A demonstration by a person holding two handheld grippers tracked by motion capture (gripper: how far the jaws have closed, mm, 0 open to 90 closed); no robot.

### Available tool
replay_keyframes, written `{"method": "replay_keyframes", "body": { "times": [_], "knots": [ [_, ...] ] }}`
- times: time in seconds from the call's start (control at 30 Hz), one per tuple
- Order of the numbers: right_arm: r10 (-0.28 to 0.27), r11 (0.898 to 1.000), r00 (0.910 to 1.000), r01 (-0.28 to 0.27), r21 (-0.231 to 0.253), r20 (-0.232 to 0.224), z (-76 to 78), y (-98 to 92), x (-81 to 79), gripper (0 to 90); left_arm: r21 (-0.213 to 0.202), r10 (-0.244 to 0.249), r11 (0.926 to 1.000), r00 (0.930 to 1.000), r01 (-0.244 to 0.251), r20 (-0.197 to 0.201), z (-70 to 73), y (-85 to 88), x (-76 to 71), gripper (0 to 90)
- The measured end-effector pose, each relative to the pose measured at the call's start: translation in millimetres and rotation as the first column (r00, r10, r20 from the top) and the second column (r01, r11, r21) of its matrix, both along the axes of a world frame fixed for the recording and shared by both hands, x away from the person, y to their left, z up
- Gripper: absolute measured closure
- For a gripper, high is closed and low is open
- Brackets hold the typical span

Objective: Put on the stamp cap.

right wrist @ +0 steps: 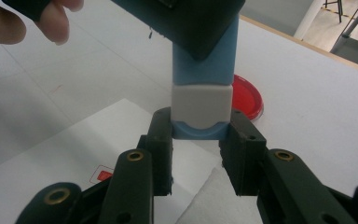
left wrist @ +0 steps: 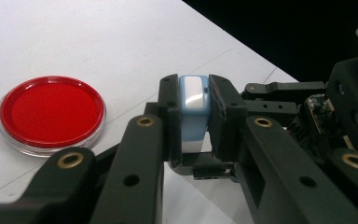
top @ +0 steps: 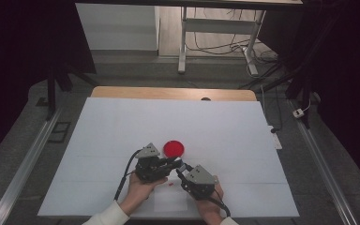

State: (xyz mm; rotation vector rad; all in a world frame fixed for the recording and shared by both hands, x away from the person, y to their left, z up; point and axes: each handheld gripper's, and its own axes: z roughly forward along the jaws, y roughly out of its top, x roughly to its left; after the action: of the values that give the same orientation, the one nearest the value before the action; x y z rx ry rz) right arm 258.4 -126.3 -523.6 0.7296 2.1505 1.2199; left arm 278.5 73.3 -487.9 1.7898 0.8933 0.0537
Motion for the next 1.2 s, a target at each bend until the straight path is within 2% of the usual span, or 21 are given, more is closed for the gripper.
{"method": "replay_keyframes", "body": {
  "times": [0.13, 0.3, 0.37, 0.47, 0.53, 0.63, 0.77, 1.0, 1.2],
  "knots": [
    [-0.005, 1.0, 1.0, 0.005, 0.018, -0.007, 0.3, -2.0, 1.7, 64.3, 0.001, 0.0, 1.0, 1.0, 0.0, -0.003, -1.4, -1.4, -0.2, 75.9],
    [0.024, 1.0, 0.9995, -0.024, -0.007, -0.02, 0.1, -2.8, 4.6, 63.5, -0.011, -0.004, 0.9999, 0.9999, 0.004, -0.014, 0.2, 3.8, 2.3, 75.8],
    [0.046, 0.999, 0.9984, -0.046, -0.016, -0.032, 0.8, -3.1, 6.7, 60.0, -0.008, -0.015, 0.9999, 0.9998, 0.015, -0.014, -0.6, 2.5, 2.3, 75.7],
    [0.059, 0.998, 0.9973, -0.059, 0.001, -0.043, 1.5, -6.7, 8.8, 52.8, -0.009, -0.023, 0.9997, 0.9997, 0.023, -0.002, 0.0, 0.6, 1.7, 75.7],
    [0.065, 0.998, 0.9961, -0.065, 0.006, -0.059, 1.3, -9.9, 11.2, 47.4, -0.011, -0.019, 0.9998, 0.9998, 0.019, 0.005, 1.2, 1.9, 2.2, 75.7],
    [0.079, 0.997, 0.9939, -0.078, 0.016, -0.077, 1.6, -16.7, 13.3, 43.8, -0.02, -0.007, 0.9998, 0.9999, 0.008, 0.012, 3.9, 6.3, 3.7, 75.7],
    [0.096, 0.995, 0.9918, -0.094, 0.029, -0.085, 4.5, -29.0, 15.5, 41.3, -0.027, 0.004, 0.9996, 0.9999, -0.004, 0.017, 5.8, 13.0, 6.0, 75.7],
    [0.094, 0.995, 0.9891, -0.09, 0.044, -0.113, 11.5, -62.5, 21.0, 41.5, -0.018, 0.017, 0.9997, 0.9988, -0.016, 0.046, 11.8, 19.2, 6.5, 75.6],
    [0.064, 0.998, 0.9917, -0.06, 0.035, -0.111, 17.3, -97.1, 24.2, 41.2, -0.009, 0.013, 0.9999, 0.9985, -0.013, 0.052, 14.0, 20.8, 7.0, 75.6]
  ]
}}
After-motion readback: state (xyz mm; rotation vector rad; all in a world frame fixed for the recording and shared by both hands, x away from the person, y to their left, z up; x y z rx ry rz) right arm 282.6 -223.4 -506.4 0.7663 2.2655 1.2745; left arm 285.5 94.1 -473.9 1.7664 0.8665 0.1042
